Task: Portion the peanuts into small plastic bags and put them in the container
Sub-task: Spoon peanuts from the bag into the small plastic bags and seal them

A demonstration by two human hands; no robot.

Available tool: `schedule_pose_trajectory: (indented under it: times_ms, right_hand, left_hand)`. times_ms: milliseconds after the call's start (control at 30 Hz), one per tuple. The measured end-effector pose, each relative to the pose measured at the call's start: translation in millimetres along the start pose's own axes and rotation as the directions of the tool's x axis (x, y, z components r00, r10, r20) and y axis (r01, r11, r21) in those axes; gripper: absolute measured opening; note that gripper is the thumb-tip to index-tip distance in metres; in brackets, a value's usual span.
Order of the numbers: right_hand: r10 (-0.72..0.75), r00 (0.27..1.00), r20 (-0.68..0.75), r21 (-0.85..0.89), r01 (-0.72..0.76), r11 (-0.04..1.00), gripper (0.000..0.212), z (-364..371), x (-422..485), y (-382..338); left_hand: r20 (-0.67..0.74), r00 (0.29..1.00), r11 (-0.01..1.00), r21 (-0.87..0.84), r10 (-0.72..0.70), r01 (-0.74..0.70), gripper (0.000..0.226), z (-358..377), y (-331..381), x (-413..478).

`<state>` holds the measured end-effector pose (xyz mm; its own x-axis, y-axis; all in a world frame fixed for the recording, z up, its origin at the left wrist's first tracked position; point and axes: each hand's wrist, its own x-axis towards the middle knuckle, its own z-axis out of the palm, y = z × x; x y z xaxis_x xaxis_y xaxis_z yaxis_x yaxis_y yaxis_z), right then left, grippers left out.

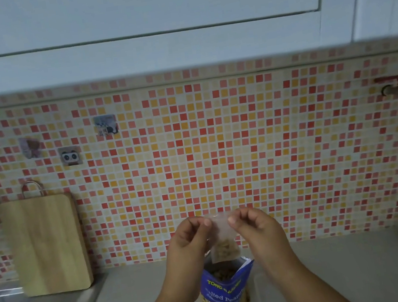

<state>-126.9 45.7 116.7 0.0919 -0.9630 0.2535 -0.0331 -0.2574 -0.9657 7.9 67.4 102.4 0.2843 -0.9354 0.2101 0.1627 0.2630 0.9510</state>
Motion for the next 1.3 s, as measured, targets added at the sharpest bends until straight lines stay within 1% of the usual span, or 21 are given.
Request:
schedule_pose_trajectory:
  times_ms: [67, 100, 233, 267, 333, 433, 567, 667, 800, 933, 1100, 1167, 1200, 1267, 1300]
  right_hand:
    - [-0.027, 0.999, 0.019, -0.011, 0.028, 1.0, 0.01, -3.6, -2.1, -6.0]
    - [-0.044, 0.998, 0.032, -0.046, 0.046, 0.998, 0.012, -5.2, -3.1, -10.4]
    - [-0.1, 0.992, 0.073, -0.216, 0.114, 0.97, 0.003, -10.0, -6.4, -26.5]
    - [-0.115, 0.99, 0.076, -0.259, 0.131, 0.957, 0.003, -10.6, -7.1, -29.2]
    - [-0.147, 0.985, 0.093, -0.364, 0.171, 0.916, 0.006, -11.1, -8.7, -33.4]
    - [-0.213, 0.969, 0.127, -0.527, 0.247, 0.813, 0.009, -11.7, -11.8, -38.7]
    - [-0.255, 0.953, 0.164, -0.617, 0.301, 0.727, 0.009, -12.1, -19.3, -48.0]
    - [-0.255, 0.949, 0.183, -0.601, 0.314, 0.735, 0.01, -11.1, -21.3, -52.2]
    - [-0.253, 0.946, 0.203, -0.593, 0.324, 0.737, 0.01, -16.4, -20.7, -54.2]
    - [-0.214, 0.956, 0.202, -0.611, 0.294, 0.735, 0.012, -24.6, -18.1, -54.5]
    - [-0.191, 0.969, 0.159, -0.616, 0.248, 0.748, 0.013, -28.5, -18.5, -50.4]
    - [-0.191, 0.972, 0.136, -0.586, 0.234, 0.776, 0.015, -27.2, -18.5, -47.7]
    - [-0.192, 0.974, 0.118, -0.548, 0.225, 0.806, 0.019, -26.0, -18.3, -45.9]
    - [-0.169, 0.984, 0.063, -0.425, 0.18, 0.887, 0.025, -21.6, -19.8, -40.7]
    - [-0.142, 0.989, 0.033, -0.351, 0.145, 0.925, 0.024, -18.7, -21.3, -37.7]
  left_hand:
    - [0.0, 1.0, 1.0, 0.006, 0.021, -0.021, 0.015, 4.5, 6.0, -5.0]
    - [0.006, 0.999, 0.999, 0.021, 0.037, -0.037, 0.016, 6.7, 8.4, -7.8]
    - [0.001, 0.995, 0.992, 0.086, 0.095, -0.095, 0.013, 13.8, 14.5, -18.5]
    - [-0.003, 0.994, 0.99, 0.098, 0.106, -0.106, 0.013, 14.9, 15.5, -20.2]
    - [-0.008, 0.993, 0.986, 0.112, 0.121, -0.119, 0.012, 16.8, 17.7, -23.2]
    - [-0.005, 0.989, 0.979, 0.14, 0.149, -0.147, 0.013, 19.0, 21.2, -26.8]
    - [-0.013, 0.982, 0.97, 0.161, 0.188, -0.183, 0.014, 22.0, 24.9, -31.0]
    - [-0.037, 0.973, 0.957, 0.196, 0.227, -0.216, 0.015, 24.7, 25.8, -32.7]
    - [-0.106, 0.967, 0.961, 0.179, 0.232, -0.211, 0.016, 25.5, 27.7, -34.2]
    - [-0.145, 0.961, 0.961, 0.178, 0.237, -0.21, 0.015, 23.8, 29.3, -35.5]
    - [-0.163, 0.96, 0.966, 0.158, 0.228, -0.203, 0.017, 22.0, 26.4, -34.8]
    - [-0.17, 0.962, 0.972, 0.141, 0.212, -0.189, 0.017, 22.2, 24.9, -34.8]
    - [-0.174, 0.964, 0.975, 0.129, 0.203, -0.182, 0.016, 22.7, 24.5, -35.0]
    - [-0.182, 0.968, 0.983, 0.093, 0.173, -0.158, 0.015, 24.8, 24.0, -35.3]
    - [-0.181, 0.97, 0.986, 0.081, 0.16, -0.147, 0.013, 25.9, 23.9, -35.7]
